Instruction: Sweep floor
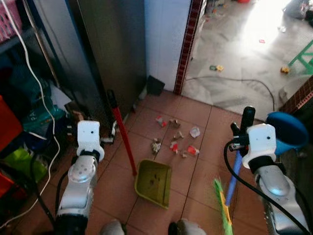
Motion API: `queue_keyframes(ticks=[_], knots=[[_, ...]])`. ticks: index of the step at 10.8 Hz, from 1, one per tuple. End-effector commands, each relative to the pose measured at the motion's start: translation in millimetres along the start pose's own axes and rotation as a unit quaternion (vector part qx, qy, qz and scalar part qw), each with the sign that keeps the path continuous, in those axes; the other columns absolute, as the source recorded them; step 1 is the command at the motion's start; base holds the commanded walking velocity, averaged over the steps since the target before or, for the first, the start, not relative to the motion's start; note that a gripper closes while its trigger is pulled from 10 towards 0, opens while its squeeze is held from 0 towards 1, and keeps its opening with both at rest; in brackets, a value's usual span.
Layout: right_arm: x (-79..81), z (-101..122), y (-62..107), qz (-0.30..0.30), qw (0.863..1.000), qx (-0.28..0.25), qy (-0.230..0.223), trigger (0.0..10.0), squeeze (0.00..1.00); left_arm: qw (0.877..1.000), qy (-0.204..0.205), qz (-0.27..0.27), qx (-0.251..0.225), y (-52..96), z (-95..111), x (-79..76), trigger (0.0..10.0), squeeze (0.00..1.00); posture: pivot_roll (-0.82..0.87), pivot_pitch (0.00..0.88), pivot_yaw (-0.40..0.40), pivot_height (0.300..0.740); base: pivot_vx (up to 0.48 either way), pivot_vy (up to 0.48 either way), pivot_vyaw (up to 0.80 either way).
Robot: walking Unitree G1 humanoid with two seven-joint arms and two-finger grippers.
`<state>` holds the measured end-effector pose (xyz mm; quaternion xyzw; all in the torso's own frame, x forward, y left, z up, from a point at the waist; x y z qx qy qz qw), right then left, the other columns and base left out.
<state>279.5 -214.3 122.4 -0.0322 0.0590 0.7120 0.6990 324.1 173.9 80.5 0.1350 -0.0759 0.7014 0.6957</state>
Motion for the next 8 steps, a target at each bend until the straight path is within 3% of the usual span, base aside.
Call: queue_keyframes(ticks=[1, 3, 5, 7, 8], knots=[[-6.1, 16.6, 4.2, -0.005, 1.000, -0.024, 0.015, 10.0, 0.00, 1.000, -0.012, 0.015, 0.010, -3.9, -3.5, 2.4, 10.0, 0.00, -0.11, 0.154, -0.037, 0.740, 0.000, 0.000, 0.00], [-2.9, 17.7, 12.7, 0.005, 1.000, -0.013, 0.018, 10.0, 0.00, 0.999, 0.005, 0.034, 0.009, -21.7, -5.0, 7.9, 10.0, 0.00, -0.14, 0.176, -0.054, 0.740, 0.000, 0.000, 0.00], [-5.3, 16.7, 16.4, 0.009, 1.000, -0.005, 0.022, 10.0, 0.00, 0.997, 0.013, 0.069, 0.011, -27.1, -6.2, 21.5, 10.0, 0.00, -0.14, 0.176, -0.057, 0.740, 0.000, 0.000, 0.00], [2.7, 16.7, 4.0, 0.014, 1.000, -0.014, -0.003, 10.0, 0.00, 0.995, 0.021, 0.093, 0.009, -16.5, -5.9, 19.6, 10.0, 0.00, -0.07, 0.149, -0.028, 0.740, 0.000, 0.000, 0.00], [7.5, 15.0, 0.7, 0.014, 1.000, -0.016, -0.008, 10.0, 0.00, 0.995, 0.007, 0.096, -0.002, -11.0, -2.1, 20.5, 10.0, 0.00, -0.05, 0.137, -0.020, 0.740, 0.000, 0.000, 0.00]])
Point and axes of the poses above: a point about 5 cm out from each wrist's last joint towards the gripper, its own y axis pointing back from the gripper into the wrist, its own z axis along the axis of the wrist's last joint, x = y × z, the point moved 4 cm from there along -y, pointing out of the wrist towards the gripper, and after that the axes turned 9 degrees about -y, right-handed, at the moved point
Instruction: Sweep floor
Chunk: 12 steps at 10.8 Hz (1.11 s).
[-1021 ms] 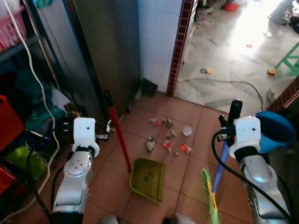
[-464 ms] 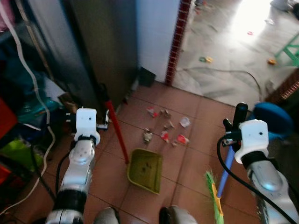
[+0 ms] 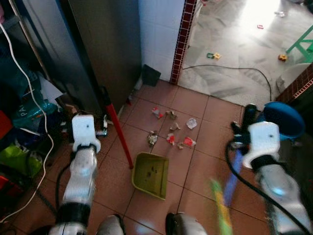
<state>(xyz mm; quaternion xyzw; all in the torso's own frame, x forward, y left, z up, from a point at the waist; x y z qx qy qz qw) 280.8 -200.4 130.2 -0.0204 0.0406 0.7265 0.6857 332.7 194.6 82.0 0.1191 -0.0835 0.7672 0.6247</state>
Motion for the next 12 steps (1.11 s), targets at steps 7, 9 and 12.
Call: queue_keyframes(ticks=[7, 9, 12], knots=[[12.0, 5.6, -30.3, 0.007, 0.999, -0.037, -0.016, 10.0, 0.00, 0.996, -0.018, 0.037, -0.080, 33.0, 52.7, 23.5, 10.0, 0.00, 0.03, 0.035, -0.030, 0.740, 0.000, 0.000, -0.20], [11.2, 5.7, -31.1, 0.005, 0.999, -0.040, -0.018, 10.0, 0.00, 0.997, -0.011, 0.027, -0.066, 37.6, 49.9, 24.7, 10.0, 0.00, 0.02, 0.033, -0.027, 0.740, 0.000, 0.000, 0.00], [9.4, 2.8, -30.8, 0.002, 0.999, -0.040, -0.017, 10.0, 0.00, 0.998, -0.004, 0.022, -0.065, 39.3, 57.1, 25.4, 10.0, 0.00, 0.03, 0.038, -0.022, 0.740, 0.000, 0.000, -0.53]])
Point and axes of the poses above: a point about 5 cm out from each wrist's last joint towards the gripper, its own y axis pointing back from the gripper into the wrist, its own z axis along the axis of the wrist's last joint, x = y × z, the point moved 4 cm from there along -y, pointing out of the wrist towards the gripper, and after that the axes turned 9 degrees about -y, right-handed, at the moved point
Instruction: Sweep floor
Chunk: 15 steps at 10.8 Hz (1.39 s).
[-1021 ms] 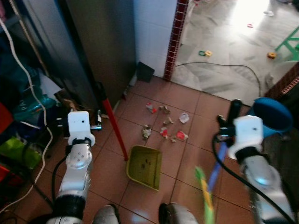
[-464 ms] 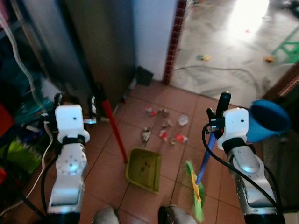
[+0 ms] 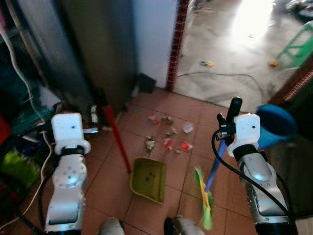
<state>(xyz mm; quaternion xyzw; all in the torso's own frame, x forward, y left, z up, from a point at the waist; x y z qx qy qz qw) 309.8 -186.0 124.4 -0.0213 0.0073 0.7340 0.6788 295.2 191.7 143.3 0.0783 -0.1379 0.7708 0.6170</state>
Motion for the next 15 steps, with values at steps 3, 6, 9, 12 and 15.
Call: queue_keyframes(ticks=[3, 6, 9, 12, 15], knots=[[-3.2, 5.5, 0.1, -0.005, 1.000, -0.015, 0.008, 10.0, 0.00, 1.000, 0.002, 0.003, 0.004, 2.0, 1.9, 4.3, 10.0, 0.00, 0.02, 0.043, -0.021, 0.740, 0.000, 0.000, 0.00], [-3.7, 5.2, 0.2, -0.005, 1.000, -0.015, 0.010, 10.0, 0.00, 1.000, 0.001, -0.001, 0.002, 2.5, 3.4, 4.0, 10.0, 0.00, 0.02, 0.048, -0.022, 0.740, 0.200, 0.000, 0.00], [-4.4, 5.0, 0.5, -0.005, 1.000, -0.014, 0.011, 10.0, 0.00, 1.000, 0.003, -0.007, 0.002, 2.6, 3.6, 0.6, 10.0, 0.00, 0.02, 0.049, -0.022, 0.740, 0.341, 0.000, 0.00], [-4.4, 4.2, 0.9, -0.004, 1.000, -0.013, 0.012, 10.0, 0.00, 1.000, 0.004, -0.007, 0.004, 2.7, 2.4, 0.1, 10.0, 0.00, 0.02, 0.049, -0.022, 0.740, 0.325, 0.000, 0.00], [-4.8, 3.8, 1.8, -0.004, 1.000, -0.012, 0.014, 10.0, 0.00, 1.000, 0.009, -0.010, 0.006, 3.8, 1.8, -1.6, 10.0, 0.00, 0.02, 0.049, -0.025, 0.740, 0.299, 0.000, 0.00]])
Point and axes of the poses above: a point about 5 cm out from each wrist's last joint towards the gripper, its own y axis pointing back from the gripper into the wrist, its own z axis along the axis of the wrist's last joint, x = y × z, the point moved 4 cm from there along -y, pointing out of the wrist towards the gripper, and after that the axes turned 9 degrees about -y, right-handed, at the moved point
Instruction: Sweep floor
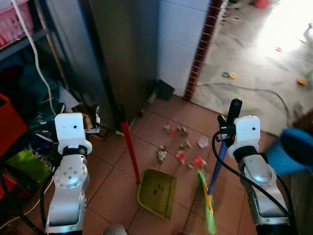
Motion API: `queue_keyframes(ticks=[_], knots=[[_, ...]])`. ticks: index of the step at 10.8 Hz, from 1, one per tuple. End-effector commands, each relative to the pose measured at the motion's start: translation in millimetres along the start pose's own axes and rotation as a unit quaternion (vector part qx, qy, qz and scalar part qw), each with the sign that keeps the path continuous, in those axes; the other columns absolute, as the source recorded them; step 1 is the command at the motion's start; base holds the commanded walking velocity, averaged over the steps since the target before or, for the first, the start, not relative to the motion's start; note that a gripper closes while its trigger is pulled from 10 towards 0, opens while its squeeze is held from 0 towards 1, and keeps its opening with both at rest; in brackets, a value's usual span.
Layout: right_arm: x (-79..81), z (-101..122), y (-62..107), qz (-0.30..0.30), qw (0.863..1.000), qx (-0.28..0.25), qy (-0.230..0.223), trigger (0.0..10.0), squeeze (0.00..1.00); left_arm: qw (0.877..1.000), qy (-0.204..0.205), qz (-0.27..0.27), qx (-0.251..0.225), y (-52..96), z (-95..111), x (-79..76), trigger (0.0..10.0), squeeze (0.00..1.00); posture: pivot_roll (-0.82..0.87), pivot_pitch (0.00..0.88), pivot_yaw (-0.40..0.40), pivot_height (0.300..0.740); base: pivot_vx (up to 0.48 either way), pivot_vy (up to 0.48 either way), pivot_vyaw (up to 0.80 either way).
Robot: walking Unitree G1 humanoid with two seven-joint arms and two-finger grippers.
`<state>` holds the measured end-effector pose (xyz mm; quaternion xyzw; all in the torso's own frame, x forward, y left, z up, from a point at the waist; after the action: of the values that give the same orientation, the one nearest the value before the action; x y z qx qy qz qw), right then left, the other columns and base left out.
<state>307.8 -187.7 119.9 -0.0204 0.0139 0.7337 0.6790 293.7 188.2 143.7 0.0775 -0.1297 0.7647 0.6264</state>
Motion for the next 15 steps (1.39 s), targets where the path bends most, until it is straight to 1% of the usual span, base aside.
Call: queue_keyframes(ticks=[1, 5, 6, 10, 13, 15], knots=[[-3.4, 8.2, -0.5, -0.003, 1.000, -0.017, 0.010, 10.0, 0.00, 1.000, -0.001, -0.001, -0.002, 1.8, 1.1, 1.0, 10.0, 0.00, 0.02, 0.049, -0.025, 0.740, 0.274, 0.000, 0.00], [-3.8, 8.1, 0.1, -0.003, 1.000, -0.017, 0.011, 10.0, 0.00, 1.000, 0.009, -0.006, -0.001, 3.3, 0.5, -1.5, 10.0, 0.00, 0.02, 0.051, -0.024, 0.740, 0.357, 0.000, 0.00], [-3.8, 7.7, 0.3, -0.003, 1.000, -0.017, 0.012, 10.0, 0.00, 1.000, 0.005, -0.004, -0.005, 4.0, 1.7, -1.1, 10.0, 0.00, 0.02, 0.050, -0.024, 0.740, 0.000, 0.000, 0.00], [-2.8, 6.6, 0.8, 0.000, 1.000, -0.015, 0.013, 10.0, 0.00, 1.000, 0.010, -0.013, 0.006, 9.7, -4.1, -6.0, 10.0, 0.00, 0.02, 0.052, -0.024, 0.740, 0.000, 0.000, 0.00], [-1.5, 7.0, 0.2, -0.002, 1.000, -0.016, 0.011, 10.0, 0.00, 0.999, 0.006, -0.034, 0.032, 12.2, -15.1, -10.9, 10.0, 0.00, 0.03, 0.072, -0.018, 0.740, 0.000, 0.000, 0.00], [-1.4, 4.7, 1.7, 0.002, 1.000, -0.011, 0.012, 10.0, 0.00, 0.997, 0.016, -0.052, 0.060, 16.8, -27.9, -17.1, 10.0, 0.00, 0.03, 0.072, -0.025, 0.740, 0.000, 0.000, 0.00]])
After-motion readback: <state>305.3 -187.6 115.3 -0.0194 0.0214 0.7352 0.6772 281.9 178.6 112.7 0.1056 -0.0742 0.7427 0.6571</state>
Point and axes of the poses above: a point about 5 cm out from each wrist's last joint towards the gripper, its own y axis pointing back from the gripper into the wrist, its own z axis along the axis of the wrist's last joint, x = y × z, the point moved 4 cm from there along -y, pointing out of the wrist towards the gripper, and after that the axes turned 9 degrees about -y, right-handed, at the moved point
